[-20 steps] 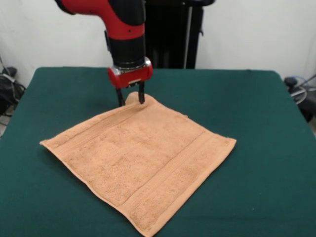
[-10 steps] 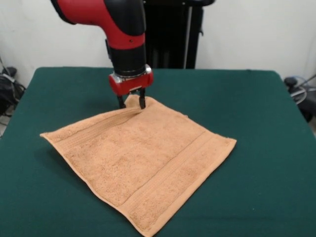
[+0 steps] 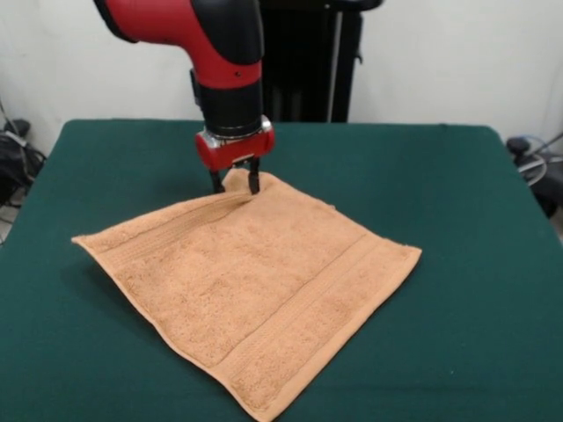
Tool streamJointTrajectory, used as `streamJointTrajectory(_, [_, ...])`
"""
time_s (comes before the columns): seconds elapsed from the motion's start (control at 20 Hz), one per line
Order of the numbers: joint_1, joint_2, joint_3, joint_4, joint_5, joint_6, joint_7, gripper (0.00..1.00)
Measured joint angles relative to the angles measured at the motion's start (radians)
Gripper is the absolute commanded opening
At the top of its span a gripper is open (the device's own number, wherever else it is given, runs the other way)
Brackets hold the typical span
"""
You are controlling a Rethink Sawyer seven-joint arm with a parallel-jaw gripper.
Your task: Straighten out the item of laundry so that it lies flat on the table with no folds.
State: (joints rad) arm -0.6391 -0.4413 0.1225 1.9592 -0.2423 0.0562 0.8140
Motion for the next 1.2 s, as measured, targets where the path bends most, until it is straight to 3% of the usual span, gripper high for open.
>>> streamJointTrajectory(0.75, [0.016, -0.001, -0.011, -0.004, 0.0, 0.0, 0.0, 1.0])
streamJointTrajectory(0.8, [0.015, -0.001, -0.012, -0.007, 0.0, -0.001, 0.0, 0.0])
streamJointTrajectory(1.2, [0.016, 0.0, -0.013, -0.013, 0.0, 0.0, 0.0, 0.0])
